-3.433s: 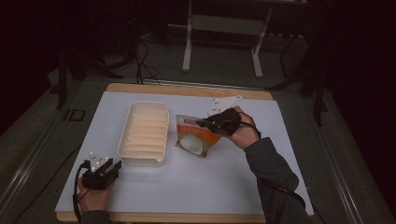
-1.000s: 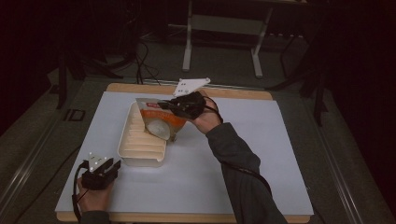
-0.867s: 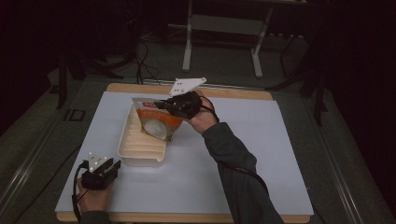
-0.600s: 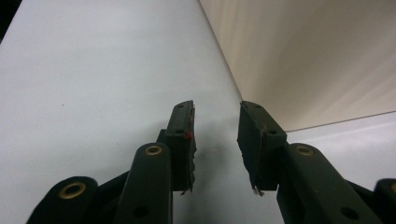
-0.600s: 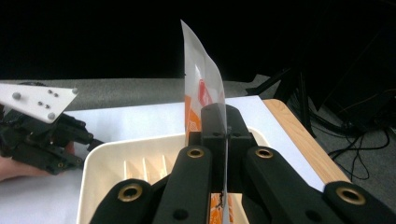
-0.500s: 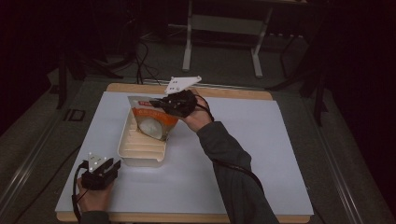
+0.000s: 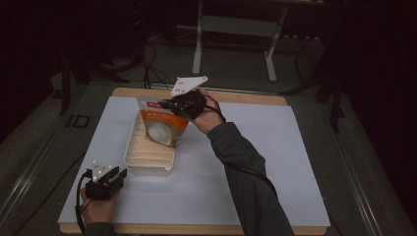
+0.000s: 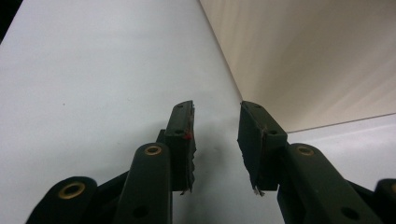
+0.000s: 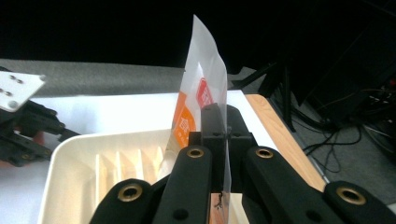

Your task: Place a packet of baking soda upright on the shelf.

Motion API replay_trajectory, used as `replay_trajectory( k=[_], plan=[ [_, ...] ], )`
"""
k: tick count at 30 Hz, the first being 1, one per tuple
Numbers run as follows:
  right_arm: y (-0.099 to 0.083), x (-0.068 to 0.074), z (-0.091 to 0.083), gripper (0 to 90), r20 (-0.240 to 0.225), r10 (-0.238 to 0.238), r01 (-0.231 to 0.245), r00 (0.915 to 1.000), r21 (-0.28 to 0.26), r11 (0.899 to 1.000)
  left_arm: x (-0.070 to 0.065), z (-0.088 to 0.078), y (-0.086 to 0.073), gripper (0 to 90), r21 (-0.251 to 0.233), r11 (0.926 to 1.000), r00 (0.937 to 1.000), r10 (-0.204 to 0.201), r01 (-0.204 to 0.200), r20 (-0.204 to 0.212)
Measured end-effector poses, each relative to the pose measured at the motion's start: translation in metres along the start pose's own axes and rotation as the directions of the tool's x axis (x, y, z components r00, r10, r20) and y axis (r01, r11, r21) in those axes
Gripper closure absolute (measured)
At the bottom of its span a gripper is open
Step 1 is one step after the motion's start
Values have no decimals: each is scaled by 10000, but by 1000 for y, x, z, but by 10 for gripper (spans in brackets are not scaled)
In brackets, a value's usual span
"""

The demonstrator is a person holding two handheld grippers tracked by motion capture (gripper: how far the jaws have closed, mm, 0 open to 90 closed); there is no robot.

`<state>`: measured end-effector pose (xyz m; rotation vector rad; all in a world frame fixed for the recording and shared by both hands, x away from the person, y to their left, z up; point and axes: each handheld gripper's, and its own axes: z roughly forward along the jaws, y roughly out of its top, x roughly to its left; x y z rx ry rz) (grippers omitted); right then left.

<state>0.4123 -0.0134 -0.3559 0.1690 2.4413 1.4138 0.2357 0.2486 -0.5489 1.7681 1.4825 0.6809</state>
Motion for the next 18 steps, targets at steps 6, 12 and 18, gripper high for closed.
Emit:
replay_trajectory(
  k=[6, 12, 18],
  plan=[
    [3, 3, 8, 900, -75, -165, 166, 9998, 123, 9998, 0, 0, 0, 657, 15, 10000, 10000, -3, 3, 12],
    [4, 13, 15, 900, -542, -252, 247, 9982, -101, 9996, 0, 0, 0, 656, 14, 10000, 10000, -12, 12, 10],
    [11, 14, 12, 900, -332, -193, 179, 9993, -401, 9990, 0, 0, 0, 655, -11, 10000, 10000, 9, -9, 21]
  ],
)
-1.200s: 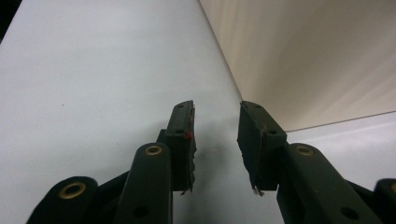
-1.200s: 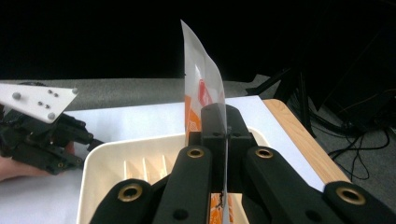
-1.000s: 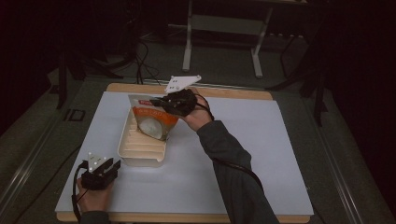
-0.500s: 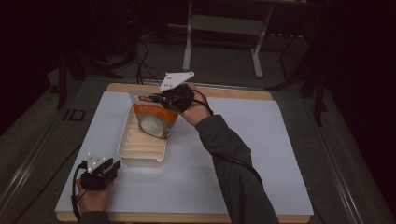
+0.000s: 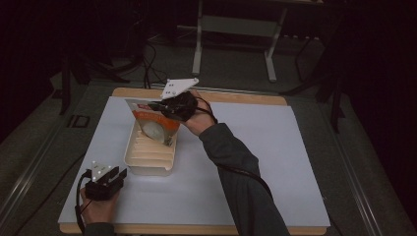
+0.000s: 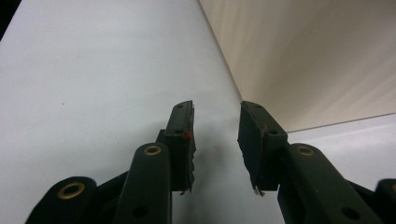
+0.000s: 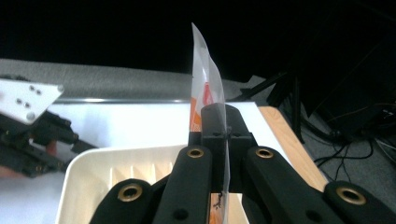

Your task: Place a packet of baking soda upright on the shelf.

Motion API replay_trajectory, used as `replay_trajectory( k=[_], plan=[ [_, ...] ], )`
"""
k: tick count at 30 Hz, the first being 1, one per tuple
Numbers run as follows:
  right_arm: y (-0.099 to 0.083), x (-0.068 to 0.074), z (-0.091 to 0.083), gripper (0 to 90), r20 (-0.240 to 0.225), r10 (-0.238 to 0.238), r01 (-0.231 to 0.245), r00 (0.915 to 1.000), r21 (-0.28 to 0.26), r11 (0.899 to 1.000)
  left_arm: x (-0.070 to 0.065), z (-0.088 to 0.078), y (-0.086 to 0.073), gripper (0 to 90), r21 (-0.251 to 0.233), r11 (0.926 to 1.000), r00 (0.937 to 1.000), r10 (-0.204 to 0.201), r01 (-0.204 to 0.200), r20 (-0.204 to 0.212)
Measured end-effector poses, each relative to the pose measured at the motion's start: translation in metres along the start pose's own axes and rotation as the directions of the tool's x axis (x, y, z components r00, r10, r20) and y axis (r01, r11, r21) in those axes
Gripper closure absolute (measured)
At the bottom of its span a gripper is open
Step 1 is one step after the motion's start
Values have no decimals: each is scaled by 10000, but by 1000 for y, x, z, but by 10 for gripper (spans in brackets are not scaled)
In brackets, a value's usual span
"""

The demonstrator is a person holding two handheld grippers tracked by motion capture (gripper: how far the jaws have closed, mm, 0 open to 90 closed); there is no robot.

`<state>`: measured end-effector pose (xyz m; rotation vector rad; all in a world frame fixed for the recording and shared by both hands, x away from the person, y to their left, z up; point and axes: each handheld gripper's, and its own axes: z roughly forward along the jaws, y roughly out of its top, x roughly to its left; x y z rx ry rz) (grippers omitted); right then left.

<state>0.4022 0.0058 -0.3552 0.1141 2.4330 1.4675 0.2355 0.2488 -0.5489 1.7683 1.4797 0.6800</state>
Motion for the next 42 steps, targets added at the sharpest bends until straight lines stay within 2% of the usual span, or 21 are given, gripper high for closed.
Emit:
replay_trajectory(
  k=[9, 16, 19, 23, 28, 32, 34, 39, 42],
  plan=[
    [0, -1, -2, 900, -111, 194, -196, 9998, -196, 9996, 0, 0, 0, 655, -3, 10000, 10000, -14, 14, 4],
    [8, 3, -2, 900, -233, 9, -17, 9997, -346, 9994, 0, 0, 0, 655, -3, 10000, 10000, -21, 21, 9],
    [9, 3, 0, 900, -186, -71, 66, 9998, -256, 9997, 0, 0, 0, 656, -5, 10000, 10000, -4, 4, 9],
    [10, 8, 9, 900, 79, -457, 455, 9989, 238, 9987, 0, -1, 0, 655, -28, 10000, 10000, -72, 72, 32],
    [17, 13, 20, 900, 407, -816, 797, 9958, 463, 9957, 1, -1, 0, 655, -29, 10000, 9999, -87, 88, 56],
    [20, 17, 28, 900, 853, -1227, 1161, 9888, 786, 9901, 1, -1, -1, 655, -36, 9999, 9999, -94, 94, 58],
    [19, 21, 34, 900, 1059, -1542, 1446, 9824, 926, 9851, 1, -1, -1, 654, -46, 9999, 9999, -103, 103, 67],
    [14, 20, 37, 900, 1134, -1521, 1417, 9818, 952, 9853, 2, -2, -1, 654, -62, 9998, 9998, -166, 166, 64],
    [3, 7, 33, 900, 1381, -872, 774, 9866, 752, 9942, 2, -2, -1, 654, -64, 9998, 9998, -193, 193, 46]
  ],
)
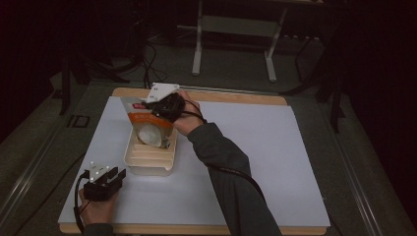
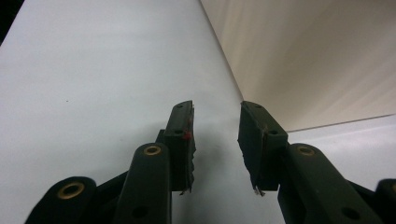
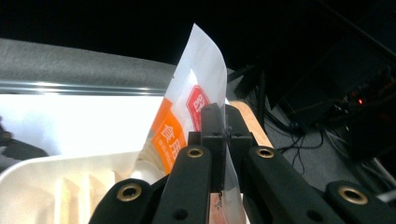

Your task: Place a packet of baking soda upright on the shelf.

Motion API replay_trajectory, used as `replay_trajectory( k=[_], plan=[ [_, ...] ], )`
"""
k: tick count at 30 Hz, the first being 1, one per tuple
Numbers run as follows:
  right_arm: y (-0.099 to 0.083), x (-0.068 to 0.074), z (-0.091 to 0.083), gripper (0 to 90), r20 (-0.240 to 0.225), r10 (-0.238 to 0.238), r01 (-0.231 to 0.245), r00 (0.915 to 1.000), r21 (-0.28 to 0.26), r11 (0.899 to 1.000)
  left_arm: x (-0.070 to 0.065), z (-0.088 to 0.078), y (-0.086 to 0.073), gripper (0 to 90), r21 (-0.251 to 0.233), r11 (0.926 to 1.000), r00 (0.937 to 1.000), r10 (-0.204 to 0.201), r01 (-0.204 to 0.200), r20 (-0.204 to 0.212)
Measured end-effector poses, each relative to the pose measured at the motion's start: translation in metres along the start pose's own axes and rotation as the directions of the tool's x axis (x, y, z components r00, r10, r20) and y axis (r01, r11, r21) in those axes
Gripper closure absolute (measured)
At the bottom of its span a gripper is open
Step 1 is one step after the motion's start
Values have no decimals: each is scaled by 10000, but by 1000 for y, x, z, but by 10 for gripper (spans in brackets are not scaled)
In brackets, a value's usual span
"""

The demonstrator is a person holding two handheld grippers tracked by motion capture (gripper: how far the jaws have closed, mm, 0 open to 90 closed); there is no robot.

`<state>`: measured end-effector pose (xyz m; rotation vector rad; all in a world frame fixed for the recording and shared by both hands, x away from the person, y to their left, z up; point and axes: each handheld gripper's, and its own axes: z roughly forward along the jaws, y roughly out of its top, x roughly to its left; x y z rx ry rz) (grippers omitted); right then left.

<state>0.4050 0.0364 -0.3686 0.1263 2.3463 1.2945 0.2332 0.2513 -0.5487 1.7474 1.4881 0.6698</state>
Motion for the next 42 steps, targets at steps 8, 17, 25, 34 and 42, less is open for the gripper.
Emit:
replay_trajectory(
  k=[8, 17, 25, 34, 42],
  plan=[
    [-20, -16, -7, 890, -316, 1223, -1227, 9920, -120, 9924, 0, 0, 0, 654, 8, 10000, 10000, 23, -23, -33],
    [-28, -6, -20, 884, -1560, 913, -946, 9835, -135, 9954, -1, 0, 0, 654, 22, 10000, 10000, 36, -36, -42],
    [-47, -9, -27, 871, -1979, 1146, -1082, 9735, 431, 9932, -1, 1, 0, 654, 87, 9999, 9999, 83, -82, -95],
    [-45, 2, -22, 900, -2171, 1097, -907, 9700, 958, 9913, -1, 0, 0, 653, 57, 10000, 10000, 50, -50, -73],
    [-65, 2, -20, 900, -2562, 2381, -2272, 9368, 715, 9712, -1, 0, 0, 653, 56, 9999, 9999, 88, -87, -93]
  ],
)
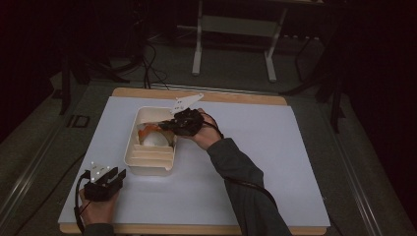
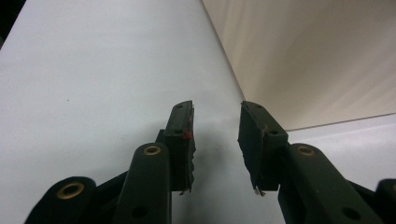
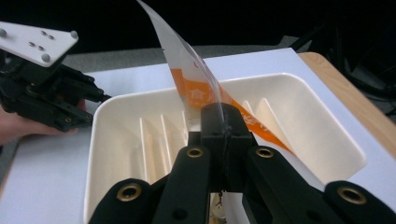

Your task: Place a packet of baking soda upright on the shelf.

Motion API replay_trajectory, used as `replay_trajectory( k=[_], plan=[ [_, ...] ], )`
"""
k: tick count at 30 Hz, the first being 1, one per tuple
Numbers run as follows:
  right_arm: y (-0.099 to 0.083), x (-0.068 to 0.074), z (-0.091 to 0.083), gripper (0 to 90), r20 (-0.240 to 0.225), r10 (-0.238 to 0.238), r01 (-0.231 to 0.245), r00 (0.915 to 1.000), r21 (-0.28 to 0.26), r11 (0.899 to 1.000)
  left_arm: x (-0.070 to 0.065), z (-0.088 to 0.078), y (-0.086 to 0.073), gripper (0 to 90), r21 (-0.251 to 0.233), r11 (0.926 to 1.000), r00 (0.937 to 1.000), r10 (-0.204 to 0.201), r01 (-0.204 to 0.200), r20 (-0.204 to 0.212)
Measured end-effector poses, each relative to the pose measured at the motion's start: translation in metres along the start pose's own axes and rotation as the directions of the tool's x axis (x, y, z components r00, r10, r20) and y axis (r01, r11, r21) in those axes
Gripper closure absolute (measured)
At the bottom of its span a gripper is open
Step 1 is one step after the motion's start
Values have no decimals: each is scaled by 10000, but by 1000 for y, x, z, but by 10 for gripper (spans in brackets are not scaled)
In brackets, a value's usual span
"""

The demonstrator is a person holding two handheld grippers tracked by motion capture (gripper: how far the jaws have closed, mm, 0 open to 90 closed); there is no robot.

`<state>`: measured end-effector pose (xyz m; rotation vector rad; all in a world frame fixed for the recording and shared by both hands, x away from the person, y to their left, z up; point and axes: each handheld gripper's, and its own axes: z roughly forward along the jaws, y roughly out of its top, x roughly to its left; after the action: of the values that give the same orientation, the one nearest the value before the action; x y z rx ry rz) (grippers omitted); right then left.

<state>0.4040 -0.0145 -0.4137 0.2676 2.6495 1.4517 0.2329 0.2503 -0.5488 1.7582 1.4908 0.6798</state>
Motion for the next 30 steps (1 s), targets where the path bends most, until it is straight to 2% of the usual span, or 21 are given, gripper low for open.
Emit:
replay_trajectory(
  k=[3, 7, 10, 12, 16, 21, 23, 26, 30],
  plan=[
    [-6, -2, -1, 900, -194, 372, -375, 9991, -157, 9992, 0, 0, 0, 653, 18, 10000, 10000, 2, -2, -5],
    [-9, 2, -3, 900, -338, 579, -586, 9977, -191, 9981, -1, 1, 0, 653, 27, 10000, 10000, 2, -2, -6],
    [-8, 11, -2, 900, -437, 610, -610, 9972, 21, 9981, -1, 1, 0, 653, 43, 10000, 10000, 4, -4, -14],
    [-7, 16, 0, 900, -376, 471, -465, 9982, 154, 9988, -1, 1, 0, 653, 47, 10000, 10000, 11, -11, -14],
    [-6, 21, 4, 900, -454, 878, -866, 9951, 290, 9958, -1, 1, 0, 653, 41, 10000, 10000, 23, -23, -17],
    [-9, 15, 3, 900, -241, 1226, -1219, 9922, 280, 9921, -1, 0, 0, 653, 44, 10000, 10000, 45, -45, 6],
    [-14, 9, 3, 900, 111, 1334, -1337, 9910, 406, 9902, -1, 0, 0, 653, 22, 10000, 10000, 34, -34, 19],
    [-24, 2, 5, 900, 259, 1722, -1733, 9847, 529, 9834, -1, 0, 0, 652, 17, 10000, 10000, 24, -24, 32],
    [-31, -1, 8, 897, 186, 2064, -2071, 9783, 497, 9771, -1, 0, 0, 652, 40, 10000, 10000, 60, -60, 2]
  ],
)
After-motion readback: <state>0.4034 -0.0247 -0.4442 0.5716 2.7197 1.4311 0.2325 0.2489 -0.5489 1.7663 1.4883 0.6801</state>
